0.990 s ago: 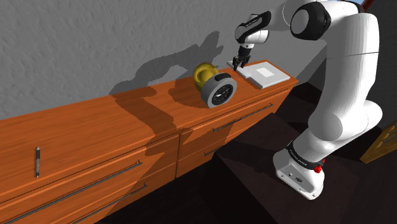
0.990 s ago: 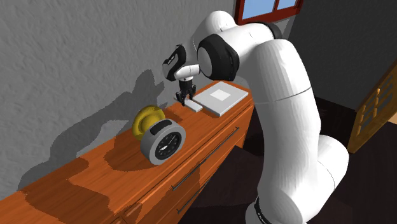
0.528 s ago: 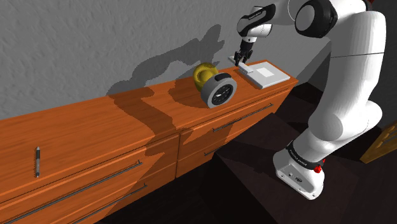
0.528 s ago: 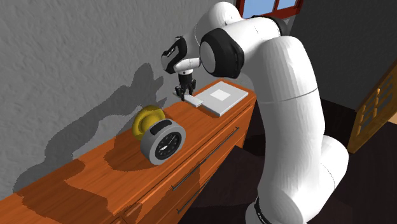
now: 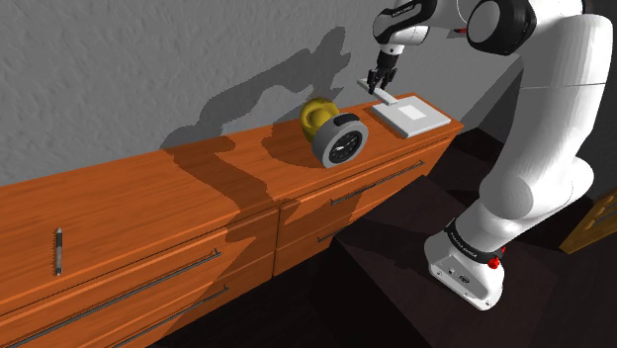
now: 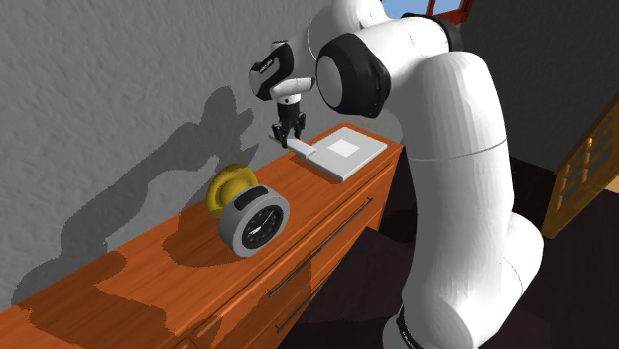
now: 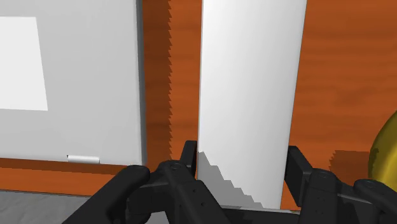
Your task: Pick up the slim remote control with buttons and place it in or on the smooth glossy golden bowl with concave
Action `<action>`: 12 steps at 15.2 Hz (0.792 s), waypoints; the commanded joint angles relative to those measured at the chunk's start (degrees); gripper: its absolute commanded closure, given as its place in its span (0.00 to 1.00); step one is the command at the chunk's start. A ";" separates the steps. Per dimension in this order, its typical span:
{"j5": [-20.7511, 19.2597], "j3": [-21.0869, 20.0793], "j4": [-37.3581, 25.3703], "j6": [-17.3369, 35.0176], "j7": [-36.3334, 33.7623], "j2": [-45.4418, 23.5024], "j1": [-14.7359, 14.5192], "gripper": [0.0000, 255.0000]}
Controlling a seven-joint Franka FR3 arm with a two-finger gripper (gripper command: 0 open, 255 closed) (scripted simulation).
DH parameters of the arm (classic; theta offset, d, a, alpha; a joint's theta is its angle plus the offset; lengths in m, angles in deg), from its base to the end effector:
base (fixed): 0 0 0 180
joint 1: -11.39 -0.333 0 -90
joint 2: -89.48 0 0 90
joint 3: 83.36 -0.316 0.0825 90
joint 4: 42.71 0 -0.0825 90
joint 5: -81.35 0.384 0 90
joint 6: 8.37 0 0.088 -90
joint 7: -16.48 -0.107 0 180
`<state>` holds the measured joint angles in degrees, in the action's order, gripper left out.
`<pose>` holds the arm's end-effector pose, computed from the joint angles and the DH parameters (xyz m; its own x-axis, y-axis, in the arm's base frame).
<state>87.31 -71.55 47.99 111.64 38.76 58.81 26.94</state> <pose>0.6223 -0.2948 0.3303 0.9934 -0.1136 -0.0161 -0.1135 -0.9935 0.0098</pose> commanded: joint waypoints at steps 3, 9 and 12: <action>-0.47 -0.36 1.03 -0.34 -2.33 1.41 -1.89 1.00; -1.53 -1.83 3.99 0.55 -9.51 3.56 -7.48 1.00; -1.98 -2.67 4.46 0.62 -13.14 4.00 -10.17 1.00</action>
<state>85.51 -73.86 52.20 112.05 27.20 62.70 17.90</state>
